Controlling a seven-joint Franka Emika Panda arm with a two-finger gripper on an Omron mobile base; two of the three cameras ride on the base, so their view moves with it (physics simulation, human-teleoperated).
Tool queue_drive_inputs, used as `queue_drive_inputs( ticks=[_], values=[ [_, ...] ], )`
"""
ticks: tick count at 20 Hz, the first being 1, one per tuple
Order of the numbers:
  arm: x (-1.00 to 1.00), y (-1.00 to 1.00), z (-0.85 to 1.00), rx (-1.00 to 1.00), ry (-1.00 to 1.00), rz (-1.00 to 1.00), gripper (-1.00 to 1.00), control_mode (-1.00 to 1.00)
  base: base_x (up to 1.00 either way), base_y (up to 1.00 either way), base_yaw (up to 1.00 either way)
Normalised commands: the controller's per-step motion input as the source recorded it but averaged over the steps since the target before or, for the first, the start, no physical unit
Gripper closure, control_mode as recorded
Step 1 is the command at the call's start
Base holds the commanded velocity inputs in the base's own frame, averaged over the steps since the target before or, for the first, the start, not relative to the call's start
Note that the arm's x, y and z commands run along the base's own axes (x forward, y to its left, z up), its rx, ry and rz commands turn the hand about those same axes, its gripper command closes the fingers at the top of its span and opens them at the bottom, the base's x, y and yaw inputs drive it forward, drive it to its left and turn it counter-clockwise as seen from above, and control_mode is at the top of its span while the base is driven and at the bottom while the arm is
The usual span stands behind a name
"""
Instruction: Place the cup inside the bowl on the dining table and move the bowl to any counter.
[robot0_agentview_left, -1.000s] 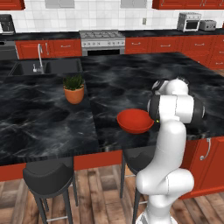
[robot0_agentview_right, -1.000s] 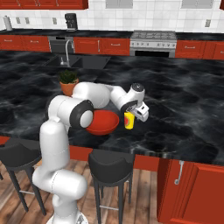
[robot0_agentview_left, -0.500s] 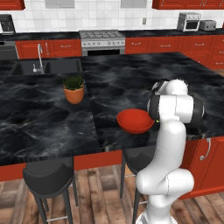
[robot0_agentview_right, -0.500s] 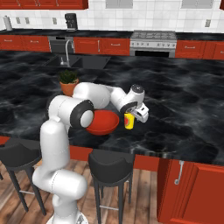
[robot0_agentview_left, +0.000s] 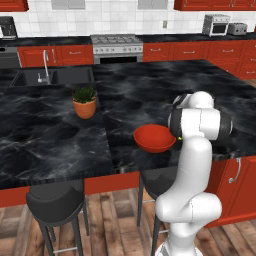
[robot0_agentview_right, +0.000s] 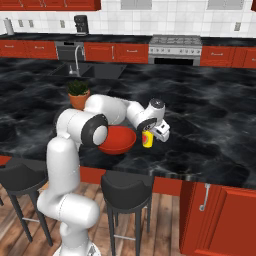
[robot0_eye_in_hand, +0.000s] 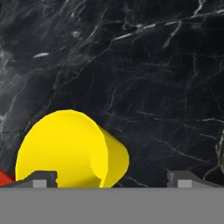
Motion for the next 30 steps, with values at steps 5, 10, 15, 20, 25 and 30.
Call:
queue_drive_inputs(
  ticks=[5, 10, 15, 20, 25, 30],
  values=[
    [0.0, 0.0, -0.09, 0.0, 0.0, 0.0, -1.0, -1.0, 0.0, 0.0, 0.0],
    [0.0, 0.0, -0.05, 0.0, 0.0, 0.0, -1.0, -1.0, 0.0, 0.0, 0.0],
    [0.05, 0.0, -0.06, 0.0, 0.0, 0.0, -1.0, -1.0, 0.0, 0.0, 0.0],
    [0.06, 0.0, -0.11, 0.0, 0.0, 0.0, -1.0, -1.0, 0.0, 0.0, 0.0],
    [0.0, 0.0, -0.06, 0.0, 0.01, 0.0, -1.0, -1.0, 0.0, 0.0, 0.0],
    [0.0, 0.0, 0.0, 0.0, 0.0, 0.0, -1.0, -1.0, 0.0, 0.0, 0.0]
  ],
)
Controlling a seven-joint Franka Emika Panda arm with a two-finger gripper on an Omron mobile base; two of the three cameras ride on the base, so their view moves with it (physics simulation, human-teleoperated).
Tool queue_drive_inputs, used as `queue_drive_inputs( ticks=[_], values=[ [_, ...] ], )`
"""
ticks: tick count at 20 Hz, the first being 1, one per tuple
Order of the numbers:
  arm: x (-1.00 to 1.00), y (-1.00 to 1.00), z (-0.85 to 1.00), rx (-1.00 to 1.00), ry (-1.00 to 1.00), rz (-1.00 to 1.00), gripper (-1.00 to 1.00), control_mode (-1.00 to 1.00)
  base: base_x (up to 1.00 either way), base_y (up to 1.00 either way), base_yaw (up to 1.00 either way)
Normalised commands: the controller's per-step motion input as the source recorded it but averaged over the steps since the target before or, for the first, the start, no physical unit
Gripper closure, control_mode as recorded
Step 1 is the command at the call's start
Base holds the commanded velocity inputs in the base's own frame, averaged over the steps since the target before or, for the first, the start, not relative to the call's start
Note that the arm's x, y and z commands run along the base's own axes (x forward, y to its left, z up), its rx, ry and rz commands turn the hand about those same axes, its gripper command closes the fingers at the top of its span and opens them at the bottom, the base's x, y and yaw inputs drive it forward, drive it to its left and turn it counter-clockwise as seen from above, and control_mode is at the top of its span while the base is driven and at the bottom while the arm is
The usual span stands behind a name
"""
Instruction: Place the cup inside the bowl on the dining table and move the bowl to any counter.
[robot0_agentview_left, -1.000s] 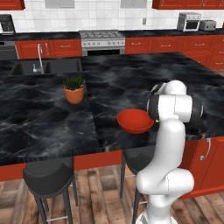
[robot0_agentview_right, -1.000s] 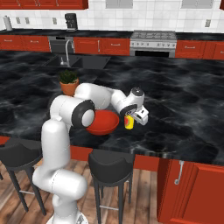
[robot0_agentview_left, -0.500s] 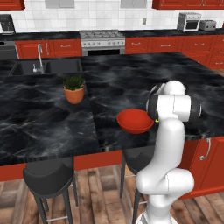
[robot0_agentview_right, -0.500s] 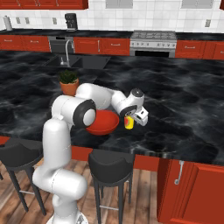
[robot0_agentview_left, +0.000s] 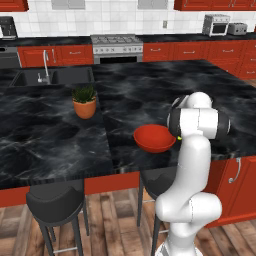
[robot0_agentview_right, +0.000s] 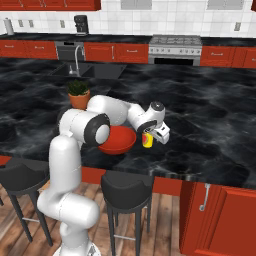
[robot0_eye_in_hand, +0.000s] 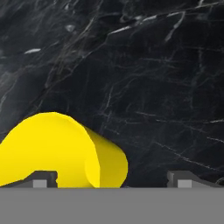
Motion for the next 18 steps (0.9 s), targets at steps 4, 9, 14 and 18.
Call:
queue_drive_inputs(
  ticks=[4, 9, 14, 18],
  values=[
    [0.0, 0.0, 0.0, 0.0, 0.0, 0.0, -1.0, -1.0, 0.0, 0.0, 0.0],
    [0.0, -0.06, 0.0, -0.01, 0.0, 0.0, -1.0, -1.0, 0.0, 0.0, 0.0],
    [0.0, 0.0, 0.0, 0.0, 0.0, 0.0, -1.0, -1.0, 0.0, 0.0, 0.0],
    [0.0, 0.0, 0.0, 0.0, 0.0, 0.0, -1.0, -1.0, 0.0, 0.0, 0.0]
  ],
)
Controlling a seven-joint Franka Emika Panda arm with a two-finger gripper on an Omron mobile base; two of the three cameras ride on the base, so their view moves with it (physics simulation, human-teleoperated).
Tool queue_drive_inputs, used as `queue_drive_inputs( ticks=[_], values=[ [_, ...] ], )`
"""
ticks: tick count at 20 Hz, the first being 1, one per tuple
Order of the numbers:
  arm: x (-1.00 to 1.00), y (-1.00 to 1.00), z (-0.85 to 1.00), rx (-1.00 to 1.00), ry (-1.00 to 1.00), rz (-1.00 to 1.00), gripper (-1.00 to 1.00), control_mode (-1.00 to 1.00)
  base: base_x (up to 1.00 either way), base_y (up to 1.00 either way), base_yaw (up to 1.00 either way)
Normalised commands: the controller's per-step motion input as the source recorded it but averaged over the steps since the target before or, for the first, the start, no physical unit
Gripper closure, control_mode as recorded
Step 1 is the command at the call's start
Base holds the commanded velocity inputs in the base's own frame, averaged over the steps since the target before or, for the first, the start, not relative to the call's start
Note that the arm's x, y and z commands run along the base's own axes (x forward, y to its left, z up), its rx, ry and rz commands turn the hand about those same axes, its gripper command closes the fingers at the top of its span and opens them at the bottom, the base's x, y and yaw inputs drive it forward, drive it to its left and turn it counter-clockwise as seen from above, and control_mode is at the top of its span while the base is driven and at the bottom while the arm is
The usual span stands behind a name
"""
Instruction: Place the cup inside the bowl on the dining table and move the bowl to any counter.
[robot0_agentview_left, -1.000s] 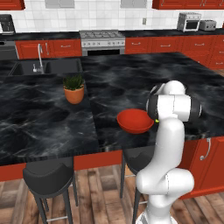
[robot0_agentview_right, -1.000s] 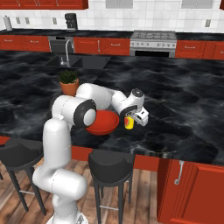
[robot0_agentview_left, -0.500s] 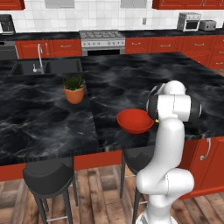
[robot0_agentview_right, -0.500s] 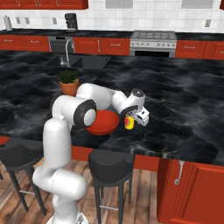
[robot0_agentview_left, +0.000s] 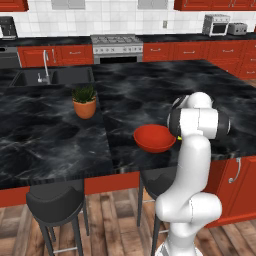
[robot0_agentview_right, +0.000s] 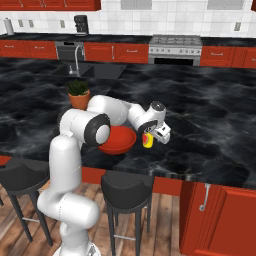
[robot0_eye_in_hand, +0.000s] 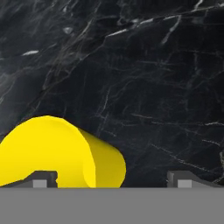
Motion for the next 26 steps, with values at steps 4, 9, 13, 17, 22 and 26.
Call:
queue_drive_inputs(
  ticks=[4, 9, 13, 17, 22, 26],
  values=[
    [0.0, 0.0, 0.0, 0.0, 0.0, 0.0, 1.0, -1.0, 0.0, 0.0, 0.0],
    [0.0, 0.0, 0.0, 0.0, 0.0, 0.0, 1.0, -1.0, 0.0, 0.0, 0.0],
    [0.0, 0.0, 0.0, 0.0, 0.0, 0.0, 1.0, -1.0, 0.0, 0.0, 0.0],
    [0.0, 0.0, 0.0, 0.0, 0.0, 0.0, 1.0, -1.0, 0.0, 0.0, 0.0],
    [0.0, 0.0, 0.0, 0.0, 0.0, 0.0, 1.0, -1.0, 0.0, 0.0, 0.0],
    [0.0, 0.0, 0.09, 0.0, 0.0, 0.0, 1.0, -1.0, 0.0, 0.0, 0.0]
  ],
)
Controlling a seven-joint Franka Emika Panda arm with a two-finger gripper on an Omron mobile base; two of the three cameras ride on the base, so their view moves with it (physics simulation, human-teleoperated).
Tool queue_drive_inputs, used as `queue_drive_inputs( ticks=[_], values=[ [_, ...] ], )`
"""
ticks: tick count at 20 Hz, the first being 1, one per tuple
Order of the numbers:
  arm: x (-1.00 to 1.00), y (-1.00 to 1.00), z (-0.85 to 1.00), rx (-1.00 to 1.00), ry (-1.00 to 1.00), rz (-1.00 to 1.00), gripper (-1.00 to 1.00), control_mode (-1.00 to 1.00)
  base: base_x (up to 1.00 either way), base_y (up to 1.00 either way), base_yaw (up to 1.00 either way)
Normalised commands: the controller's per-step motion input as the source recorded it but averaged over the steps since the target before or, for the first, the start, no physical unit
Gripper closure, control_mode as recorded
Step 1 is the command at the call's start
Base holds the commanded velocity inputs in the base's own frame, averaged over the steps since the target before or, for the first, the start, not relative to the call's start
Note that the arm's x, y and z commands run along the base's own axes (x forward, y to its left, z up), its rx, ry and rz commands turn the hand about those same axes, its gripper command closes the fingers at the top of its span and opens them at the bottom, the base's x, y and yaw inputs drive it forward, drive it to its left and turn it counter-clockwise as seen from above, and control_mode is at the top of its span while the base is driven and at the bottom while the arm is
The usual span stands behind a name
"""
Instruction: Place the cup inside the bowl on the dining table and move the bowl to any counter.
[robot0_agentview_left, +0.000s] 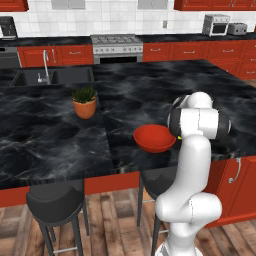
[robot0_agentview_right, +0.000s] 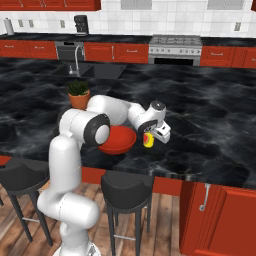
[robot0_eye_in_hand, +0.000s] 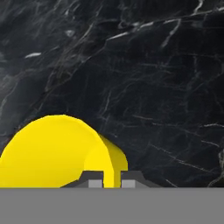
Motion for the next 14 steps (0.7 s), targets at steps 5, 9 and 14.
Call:
queue_drive_inputs(
  ticks=[5, 9, 14],
  values=[
    [0.0, 0.0, 0.24, 0.0, 0.0, 0.0, 1.0, -1.0, 0.0, 0.0, 0.0],
    [-0.03, 0.0, 0.36, 0.0, -0.01, 0.0, 1.0, -1.0, 0.0, 0.0, 0.0],
    [-0.12, 0.0, 0.38, 0.0, -0.03, 0.0, 1.0, -1.0, 0.0, 0.0, 0.0]
  ],
)
